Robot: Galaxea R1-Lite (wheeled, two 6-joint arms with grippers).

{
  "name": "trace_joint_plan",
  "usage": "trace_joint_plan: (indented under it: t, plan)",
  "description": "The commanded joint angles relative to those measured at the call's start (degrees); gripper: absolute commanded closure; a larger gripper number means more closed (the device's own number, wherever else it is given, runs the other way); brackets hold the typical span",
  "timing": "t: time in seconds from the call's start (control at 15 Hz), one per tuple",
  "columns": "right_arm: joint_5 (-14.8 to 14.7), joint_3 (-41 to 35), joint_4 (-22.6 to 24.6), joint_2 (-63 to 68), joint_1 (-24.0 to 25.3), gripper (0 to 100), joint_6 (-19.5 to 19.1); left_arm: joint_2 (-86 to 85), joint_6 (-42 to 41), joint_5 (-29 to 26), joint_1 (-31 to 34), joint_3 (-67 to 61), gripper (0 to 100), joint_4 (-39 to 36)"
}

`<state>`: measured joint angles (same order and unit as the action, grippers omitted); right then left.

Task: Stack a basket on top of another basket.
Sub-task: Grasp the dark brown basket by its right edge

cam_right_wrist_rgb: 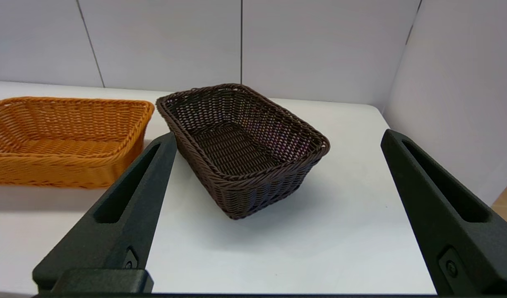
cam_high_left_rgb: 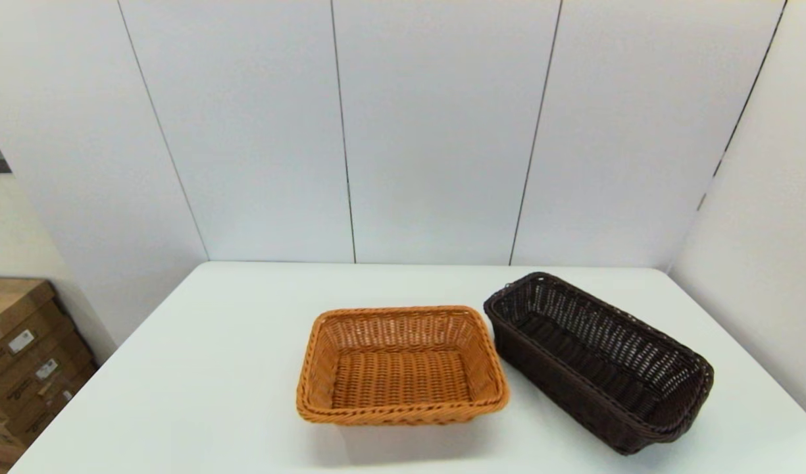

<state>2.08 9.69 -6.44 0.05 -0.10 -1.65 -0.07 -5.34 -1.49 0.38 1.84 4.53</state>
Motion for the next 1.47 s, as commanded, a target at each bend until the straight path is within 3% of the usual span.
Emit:
trace_joint_plan:
  t: [0.07,0.47,0.87,1.47]
  plan:
    - [2.6,7.3,-10.4,1.9,0.0,0,-0.1,0.1,0.0,0.0,0.1,0.0,0,0.0]
    - [3.8,12.5,-11.2,18.8,0.8,0,0.0,0.1,0.1,0.0,0.1,0.0,0,0.0]
    - [3.6,19.5,-11.0,45.1,0.1,0,1.5,0.1,0.0,0.0,0.1,0.0,0,0.0]
    - [1.0,31.2,-9.1,74.9,-1.0,0,15.9,0.1,0.1,0.0,0.0,0.0,0,0.0]
